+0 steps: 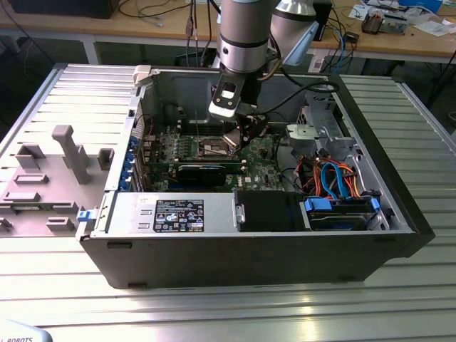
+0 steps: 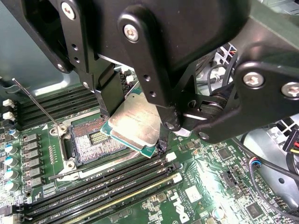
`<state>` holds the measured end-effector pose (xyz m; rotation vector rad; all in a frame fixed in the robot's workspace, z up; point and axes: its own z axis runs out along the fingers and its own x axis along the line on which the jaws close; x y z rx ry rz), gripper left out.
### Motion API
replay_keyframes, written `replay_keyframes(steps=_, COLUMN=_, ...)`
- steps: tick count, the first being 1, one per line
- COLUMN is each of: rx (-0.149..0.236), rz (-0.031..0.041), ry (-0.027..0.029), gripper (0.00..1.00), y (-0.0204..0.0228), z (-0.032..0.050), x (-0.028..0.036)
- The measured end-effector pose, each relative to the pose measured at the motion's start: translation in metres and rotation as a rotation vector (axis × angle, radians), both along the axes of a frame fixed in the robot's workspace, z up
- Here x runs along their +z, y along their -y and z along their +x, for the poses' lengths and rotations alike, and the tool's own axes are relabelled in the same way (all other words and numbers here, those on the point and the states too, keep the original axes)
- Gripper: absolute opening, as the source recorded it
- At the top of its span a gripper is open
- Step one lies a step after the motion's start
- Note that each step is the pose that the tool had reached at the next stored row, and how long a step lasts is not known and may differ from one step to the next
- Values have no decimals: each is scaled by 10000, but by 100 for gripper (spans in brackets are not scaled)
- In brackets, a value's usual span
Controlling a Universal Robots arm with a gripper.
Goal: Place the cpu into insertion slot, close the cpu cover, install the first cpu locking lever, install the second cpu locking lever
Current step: 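Place the cpu into insertion slot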
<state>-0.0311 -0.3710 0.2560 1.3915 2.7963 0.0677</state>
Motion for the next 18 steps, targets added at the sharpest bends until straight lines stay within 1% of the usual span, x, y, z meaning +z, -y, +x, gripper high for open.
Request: replay_keyframes(steps=18, rx=-108, rz=-8, ry=0, gripper=54, y=0, z=0, x=-2)
